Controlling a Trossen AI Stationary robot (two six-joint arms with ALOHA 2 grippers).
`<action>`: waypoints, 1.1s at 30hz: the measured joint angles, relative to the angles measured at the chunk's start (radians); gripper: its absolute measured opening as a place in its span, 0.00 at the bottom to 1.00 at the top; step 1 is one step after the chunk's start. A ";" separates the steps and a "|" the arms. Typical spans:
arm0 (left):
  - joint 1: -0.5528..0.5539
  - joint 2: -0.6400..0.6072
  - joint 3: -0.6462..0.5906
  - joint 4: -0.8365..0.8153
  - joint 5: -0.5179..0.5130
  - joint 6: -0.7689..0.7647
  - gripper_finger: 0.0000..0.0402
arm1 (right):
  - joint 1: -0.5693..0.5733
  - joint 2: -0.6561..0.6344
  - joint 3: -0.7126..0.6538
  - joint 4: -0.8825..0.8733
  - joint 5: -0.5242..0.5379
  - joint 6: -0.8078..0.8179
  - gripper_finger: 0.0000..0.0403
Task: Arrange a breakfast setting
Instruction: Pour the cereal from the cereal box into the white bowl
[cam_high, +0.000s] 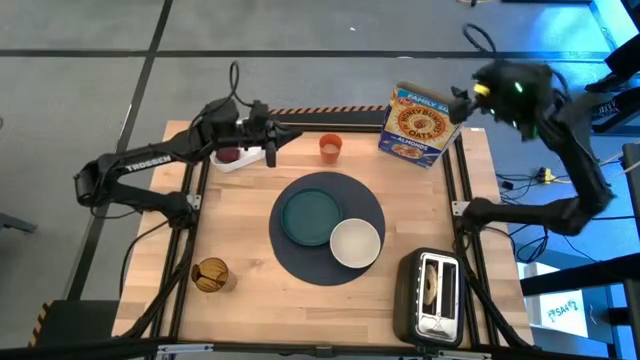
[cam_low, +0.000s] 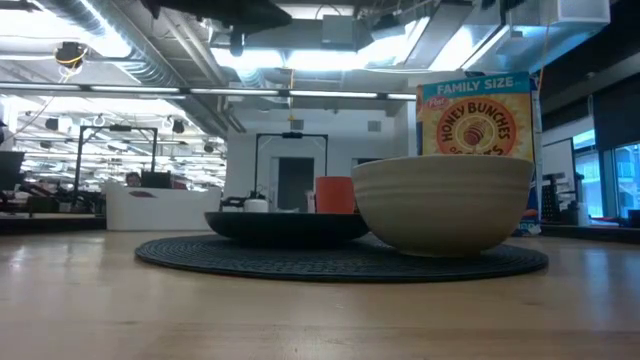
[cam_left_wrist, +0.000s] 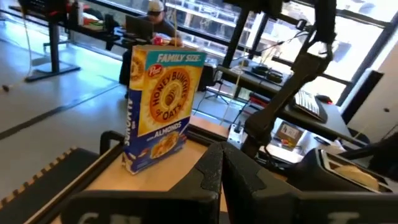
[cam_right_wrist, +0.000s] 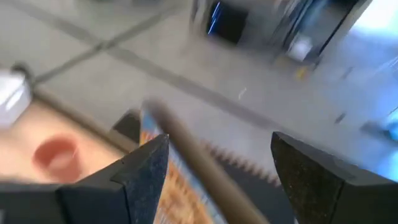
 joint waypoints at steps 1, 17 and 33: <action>0.003 0.006 0.006 -0.003 -0.003 0.000 0.00 | -0.070 0.032 0.017 -0.032 -0.091 -0.018 0.68; -0.010 0.012 0.010 -0.168 -0.074 0.005 0.46 | -0.310 0.308 0.092 -0.259 -0.358 -0.212 0.68; -0.020 0.011 0.010 -0.207 -0.106 0.137 0.58 | -0.315 0.360 0.012 -0.240 -0.380 -0.294 0.68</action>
